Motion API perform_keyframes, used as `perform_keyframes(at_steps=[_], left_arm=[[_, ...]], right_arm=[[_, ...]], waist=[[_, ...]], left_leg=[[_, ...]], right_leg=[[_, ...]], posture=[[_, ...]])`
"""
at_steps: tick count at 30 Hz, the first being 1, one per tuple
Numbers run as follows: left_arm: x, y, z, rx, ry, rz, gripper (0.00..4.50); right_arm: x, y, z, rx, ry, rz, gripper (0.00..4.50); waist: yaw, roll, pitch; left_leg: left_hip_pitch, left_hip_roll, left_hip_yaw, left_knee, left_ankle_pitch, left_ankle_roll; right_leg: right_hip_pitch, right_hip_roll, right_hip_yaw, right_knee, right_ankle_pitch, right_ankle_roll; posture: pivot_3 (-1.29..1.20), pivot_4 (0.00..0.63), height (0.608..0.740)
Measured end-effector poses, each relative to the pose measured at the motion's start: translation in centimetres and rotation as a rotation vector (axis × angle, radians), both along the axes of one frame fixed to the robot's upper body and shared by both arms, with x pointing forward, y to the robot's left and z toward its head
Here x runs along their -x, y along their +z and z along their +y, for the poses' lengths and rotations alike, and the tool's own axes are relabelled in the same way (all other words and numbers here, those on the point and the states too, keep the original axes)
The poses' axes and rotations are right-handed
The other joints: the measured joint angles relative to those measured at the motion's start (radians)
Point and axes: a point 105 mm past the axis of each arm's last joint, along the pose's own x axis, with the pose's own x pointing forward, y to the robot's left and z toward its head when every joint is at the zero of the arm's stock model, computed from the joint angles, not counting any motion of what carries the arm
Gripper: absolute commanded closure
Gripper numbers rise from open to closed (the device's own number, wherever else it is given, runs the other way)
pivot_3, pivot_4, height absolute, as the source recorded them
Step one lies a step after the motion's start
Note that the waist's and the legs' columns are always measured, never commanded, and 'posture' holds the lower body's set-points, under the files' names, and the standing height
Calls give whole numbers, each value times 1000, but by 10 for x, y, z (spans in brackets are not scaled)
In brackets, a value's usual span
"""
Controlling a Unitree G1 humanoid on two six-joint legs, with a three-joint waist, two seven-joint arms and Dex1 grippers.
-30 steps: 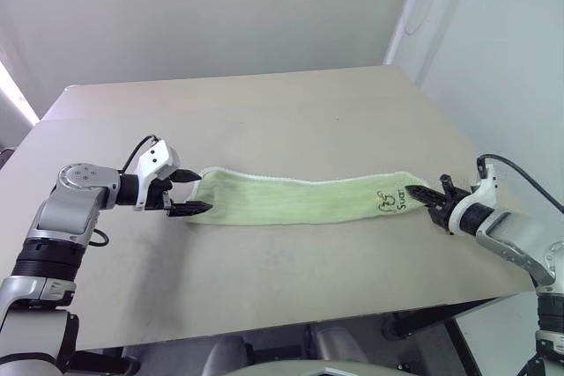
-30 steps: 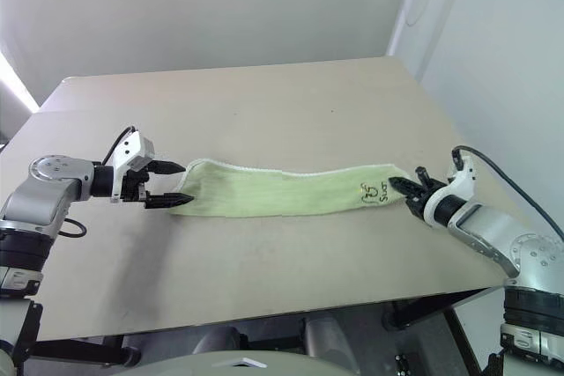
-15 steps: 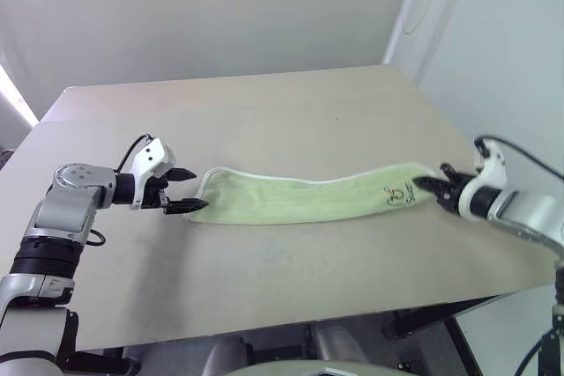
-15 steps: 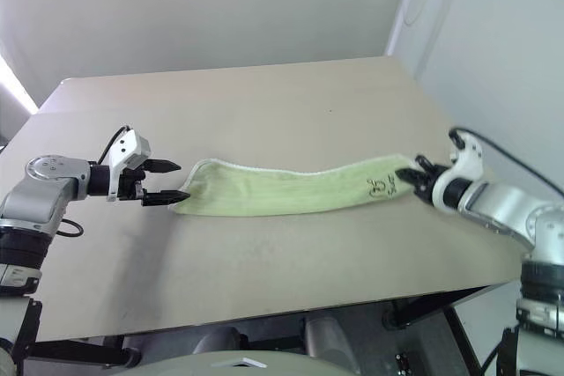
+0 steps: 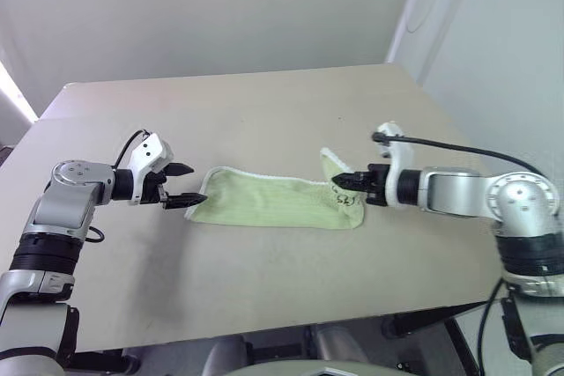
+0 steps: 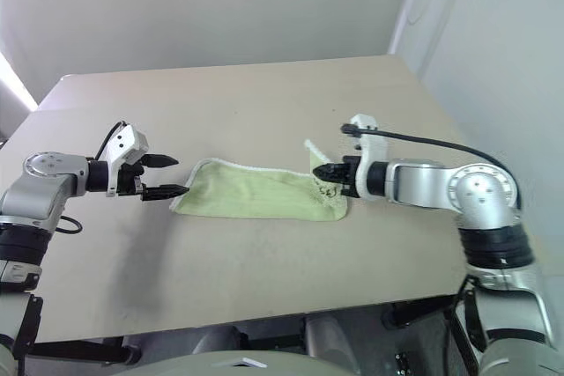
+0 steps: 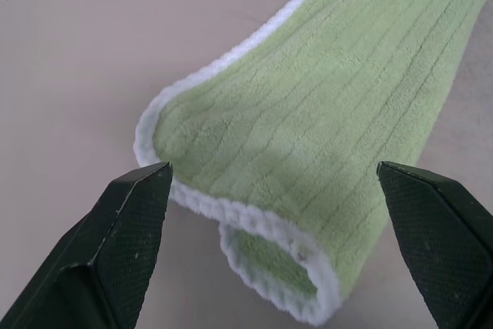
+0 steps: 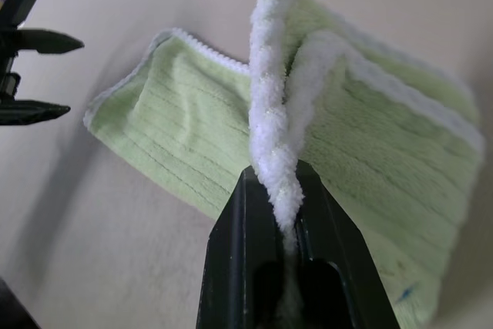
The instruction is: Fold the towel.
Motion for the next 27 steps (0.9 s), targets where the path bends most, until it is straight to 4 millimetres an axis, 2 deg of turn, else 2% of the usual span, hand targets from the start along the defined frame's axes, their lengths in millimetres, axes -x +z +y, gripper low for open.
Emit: perform_keyframes(at_steps=[3,7,11,14,16,17,24,25,27], left_arm=[[0,-1,0,0,2,1,0],[0,0,0,0,0,0,0],[1,-1,0,0,1,1,0],[1,-2,1,0,3,5,0],[1,-2,1,-1,3,5,0],[2,-2,1,-1,3,5,0],[3,-5,2,-3,5,14,0],[3,-4,1,-3,4,13,0],[3,-4,1,-3,5,12,0]], right_arm=[[-2,-8,7,11,14,1,4462],[-1,-20,34,3,83,7,4462],[-2,-33,48,6,103,27,4462],[2,-43,69,2,152,48,3794],[3,-49,76,8,169,57,3154],[3,-51,78,8,170,60,2688],[2,-50,86,-3,207,51,225],[2,-47,86,-19,208,41,36],[-2,-29,82,-92,200,-14,36]], waist=[[1,0,0],[-1,0,0],[0,0,0],[-2,0,0],[-1,0,0],[-2,0,0],[-2,0,0],[-2,0,0],[-1,0,0]], left_leg=[[0,0,0,0,0,0],[0,0,0,0,0,0],[0,0,0,1,0,0],[0,0,-1,1,0,0],[1,0,-1,1,0,0],[1,0,-1,1,0,0],[1,0,-1,2,0,0],[0,0,-1,2,0,0],[0,-1,-1,2,0,0]], right_leg=[[0,0,0,0,0,0],[-1,0,0,1,0,0],[-1,0,0,2,0,0],[-1,0,0,4,0,0],[-2,0,0,5,0,0],[-2,0,-1,5,0,0],[-1,0,-1,6,0,0],[-1,0,-1,6,0,0],[-2,0,-1,6,0,1]], posture=[[0,0,712],[0,0,712],[0,0,712],[0,0,712],[0,0,712],[0,0,712],[0,0,712],[0,0,712],[0,0,712]])
